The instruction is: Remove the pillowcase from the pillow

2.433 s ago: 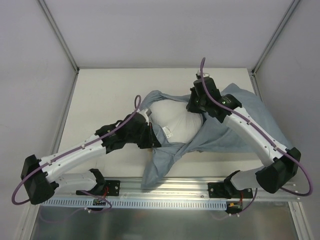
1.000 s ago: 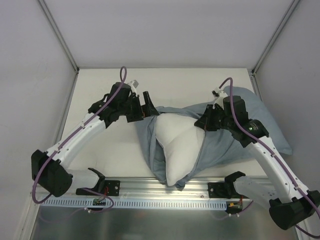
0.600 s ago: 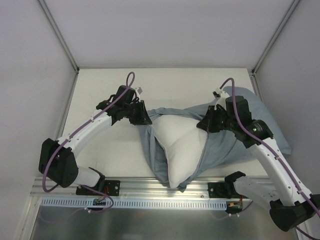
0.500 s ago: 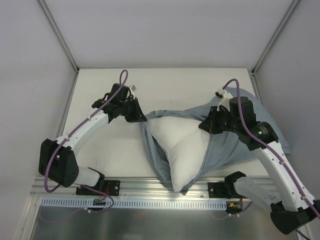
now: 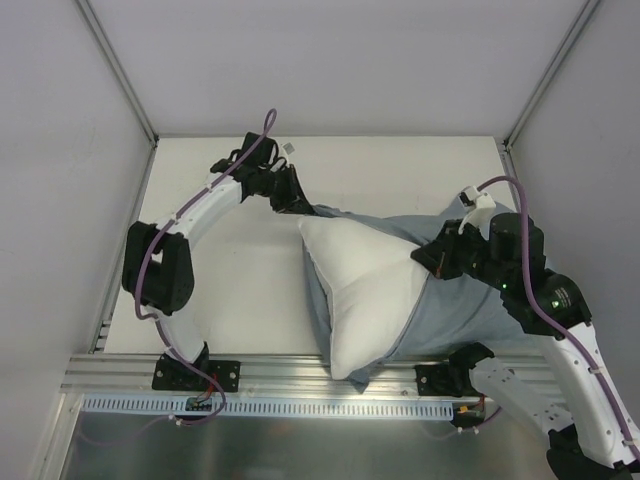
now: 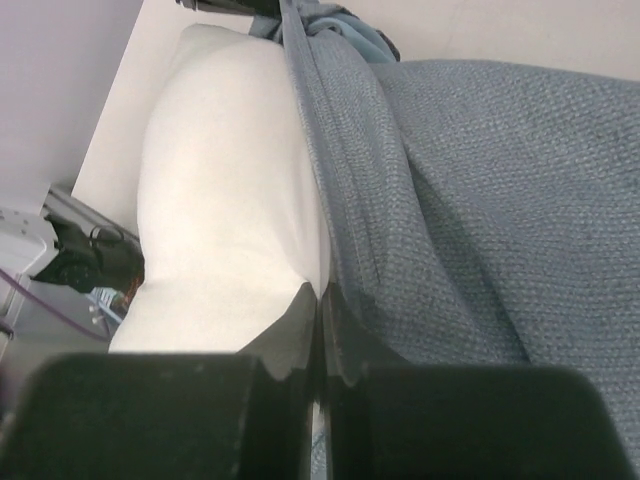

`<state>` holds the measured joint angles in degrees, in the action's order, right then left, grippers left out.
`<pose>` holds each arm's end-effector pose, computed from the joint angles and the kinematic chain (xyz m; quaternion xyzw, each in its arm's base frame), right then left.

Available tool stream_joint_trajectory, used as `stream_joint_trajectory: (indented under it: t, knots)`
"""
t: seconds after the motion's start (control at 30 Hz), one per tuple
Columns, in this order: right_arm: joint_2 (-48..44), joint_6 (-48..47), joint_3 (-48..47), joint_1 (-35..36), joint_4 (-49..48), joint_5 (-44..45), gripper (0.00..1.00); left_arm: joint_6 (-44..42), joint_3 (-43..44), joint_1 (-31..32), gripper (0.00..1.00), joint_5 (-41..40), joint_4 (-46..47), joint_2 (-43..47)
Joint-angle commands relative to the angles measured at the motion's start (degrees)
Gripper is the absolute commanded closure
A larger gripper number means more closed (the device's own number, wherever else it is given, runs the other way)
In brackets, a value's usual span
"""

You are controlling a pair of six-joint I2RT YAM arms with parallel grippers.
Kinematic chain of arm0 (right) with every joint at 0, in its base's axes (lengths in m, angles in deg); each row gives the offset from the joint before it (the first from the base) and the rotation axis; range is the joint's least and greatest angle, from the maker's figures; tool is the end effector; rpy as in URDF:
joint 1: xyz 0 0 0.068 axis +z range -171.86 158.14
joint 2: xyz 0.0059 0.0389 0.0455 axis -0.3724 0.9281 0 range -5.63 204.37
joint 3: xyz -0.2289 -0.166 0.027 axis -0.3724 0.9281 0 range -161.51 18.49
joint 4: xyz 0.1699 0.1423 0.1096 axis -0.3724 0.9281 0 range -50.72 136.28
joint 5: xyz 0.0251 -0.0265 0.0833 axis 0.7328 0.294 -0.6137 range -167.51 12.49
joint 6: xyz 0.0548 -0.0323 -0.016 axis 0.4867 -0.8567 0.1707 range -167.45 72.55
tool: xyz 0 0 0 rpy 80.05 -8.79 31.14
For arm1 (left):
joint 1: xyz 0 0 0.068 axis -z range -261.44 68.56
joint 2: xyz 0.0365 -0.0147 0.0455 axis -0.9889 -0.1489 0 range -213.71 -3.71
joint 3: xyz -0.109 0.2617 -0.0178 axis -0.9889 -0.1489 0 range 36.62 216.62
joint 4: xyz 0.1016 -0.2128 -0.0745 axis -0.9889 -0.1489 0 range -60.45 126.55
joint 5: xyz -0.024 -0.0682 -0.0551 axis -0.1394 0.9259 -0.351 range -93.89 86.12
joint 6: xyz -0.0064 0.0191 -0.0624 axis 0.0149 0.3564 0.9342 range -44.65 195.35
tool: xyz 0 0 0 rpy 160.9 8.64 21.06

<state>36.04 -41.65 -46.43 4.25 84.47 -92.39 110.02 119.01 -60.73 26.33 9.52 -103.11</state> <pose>0.0988 0.0631 0.3962 -0.2163 0.7961 0.2557 0.5040 0.3534 -0.1613 0.2931 -0.0071 0.8946 -0.3877 0.2223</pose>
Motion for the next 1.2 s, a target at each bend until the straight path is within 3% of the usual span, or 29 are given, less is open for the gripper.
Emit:
stream_joint_trajectory:
  t: [0.0,0.1,0.13,0.23,0.27,0.37,0.53,0.6,0.73,0.9,1.17]
  knots:
    - [-2.6,4.4,-4.8,-0.1,-8.4,8.9,0.99,-3.9,4.4,-1.2,1.0,-1.6,0.0,-6.3]
    - [-0.2,4.9,-6.7,-0.1,-11.3,11.8,0.99,-4.9,4.3,-1.2,0.99,-0.1,0.0,-9.0]
    - [0.5,4.7,-7.1,-0.2,-12.4,11.8,0.99,-5.1,4.3,-1.2,0.91,0.6,-0.3,-9.1]
    - [3.7,5.3,-8.6,-0.2,-14.4,12.3,0.99,-6.3,4.1,-1.5,0.35,-0.4,-1.4,-6.4]
    - [4.3,5.9,-8.7,-0.2,-14.9,13.1,0.99,-7.1,4.5,-1.6,0.23,-0.7,-1.9,-5.4]
    - [5.5,6.8,-8.9,-0.8,-17.1,14.5,0.99,-8.2,5.4,-4.6,0.18,-0.9,-4.1,-0.5]
    - [10.5,8.5,-10.4,-2.2,-18.9,12.9,0.99,-6.1,3.2,-15.9,0.17,0.7,-6.8,9.1]
    - [12.1,9.2,-9.8,-2.2,-20.6,11.4,0.99,-6.0,2.4,-16.1,0.17,1.4,-6.9,11.9]
    - [16.7,10.1,-8.9,-2.2,-24.1,9.7,0.99,-3.3,0.4,-14.1,0.01,6.3,-6.9,17.9]
    - [19.7,11.0,-7.1,-2.2,-26.5,7.3,0.99,4.0,-2.5,-7.8,0.01,11.2,-3.2,20.5]
    - [20.9,11.3,-6.3,-2.1,-26.8,5.5,0.99,5.7,-2.8,0.8,0.01,10.9,-2.2,15.7]
